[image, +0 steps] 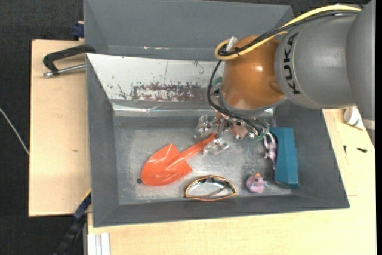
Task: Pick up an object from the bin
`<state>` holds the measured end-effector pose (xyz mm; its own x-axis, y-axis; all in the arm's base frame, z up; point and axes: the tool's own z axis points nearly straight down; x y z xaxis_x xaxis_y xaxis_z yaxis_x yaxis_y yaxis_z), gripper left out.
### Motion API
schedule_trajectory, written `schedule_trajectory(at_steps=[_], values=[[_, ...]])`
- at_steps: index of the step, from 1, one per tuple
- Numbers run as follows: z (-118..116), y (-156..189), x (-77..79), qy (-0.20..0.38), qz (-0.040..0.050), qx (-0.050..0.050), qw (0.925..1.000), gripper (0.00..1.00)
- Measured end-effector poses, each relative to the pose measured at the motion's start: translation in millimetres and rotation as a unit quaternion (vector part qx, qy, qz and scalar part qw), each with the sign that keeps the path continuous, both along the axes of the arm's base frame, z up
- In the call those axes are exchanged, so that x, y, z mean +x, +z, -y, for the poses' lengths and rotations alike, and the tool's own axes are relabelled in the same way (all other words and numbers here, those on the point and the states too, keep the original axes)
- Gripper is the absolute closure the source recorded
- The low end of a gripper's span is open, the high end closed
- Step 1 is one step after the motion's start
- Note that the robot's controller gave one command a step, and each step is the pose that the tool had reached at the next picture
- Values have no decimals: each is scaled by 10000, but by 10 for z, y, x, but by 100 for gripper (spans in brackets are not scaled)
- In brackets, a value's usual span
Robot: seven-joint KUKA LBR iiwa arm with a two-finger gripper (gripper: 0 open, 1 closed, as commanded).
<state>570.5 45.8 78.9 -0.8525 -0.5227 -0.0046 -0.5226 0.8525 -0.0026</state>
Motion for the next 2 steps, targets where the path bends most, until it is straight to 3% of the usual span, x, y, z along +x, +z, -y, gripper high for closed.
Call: schedule_trajectory(at_steps=[2], values=[[-10,299,-32,0,-55,6,10000,100]])
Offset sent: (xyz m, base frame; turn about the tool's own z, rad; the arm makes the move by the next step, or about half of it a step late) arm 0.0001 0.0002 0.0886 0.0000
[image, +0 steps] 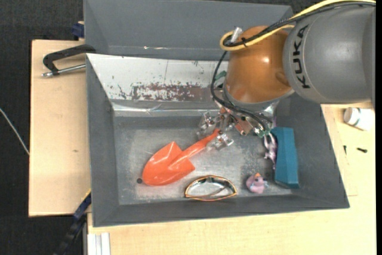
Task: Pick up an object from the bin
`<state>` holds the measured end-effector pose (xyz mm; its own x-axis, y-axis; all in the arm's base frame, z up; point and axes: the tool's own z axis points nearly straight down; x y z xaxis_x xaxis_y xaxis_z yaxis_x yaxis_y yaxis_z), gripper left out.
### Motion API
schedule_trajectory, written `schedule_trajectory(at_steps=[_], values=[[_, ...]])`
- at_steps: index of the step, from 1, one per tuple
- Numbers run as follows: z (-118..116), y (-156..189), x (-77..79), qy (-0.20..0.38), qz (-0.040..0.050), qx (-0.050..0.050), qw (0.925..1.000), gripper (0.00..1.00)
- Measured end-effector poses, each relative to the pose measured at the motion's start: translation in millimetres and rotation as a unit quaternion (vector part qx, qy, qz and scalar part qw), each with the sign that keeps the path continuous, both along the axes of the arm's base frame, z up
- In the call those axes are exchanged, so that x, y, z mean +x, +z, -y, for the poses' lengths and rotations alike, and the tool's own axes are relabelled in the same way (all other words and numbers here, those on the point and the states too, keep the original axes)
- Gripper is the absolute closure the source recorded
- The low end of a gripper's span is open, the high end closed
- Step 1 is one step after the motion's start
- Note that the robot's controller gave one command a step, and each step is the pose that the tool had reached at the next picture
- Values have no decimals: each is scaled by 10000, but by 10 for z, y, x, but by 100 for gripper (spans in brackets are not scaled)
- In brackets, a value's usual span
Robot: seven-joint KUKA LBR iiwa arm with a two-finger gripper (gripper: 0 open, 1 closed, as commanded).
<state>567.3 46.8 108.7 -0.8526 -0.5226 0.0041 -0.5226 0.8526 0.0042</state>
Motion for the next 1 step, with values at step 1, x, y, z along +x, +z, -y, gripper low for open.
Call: schedule_trajectory(at_steps=[1], values=[[-4,229,21,-3,41,2,10000,100]])
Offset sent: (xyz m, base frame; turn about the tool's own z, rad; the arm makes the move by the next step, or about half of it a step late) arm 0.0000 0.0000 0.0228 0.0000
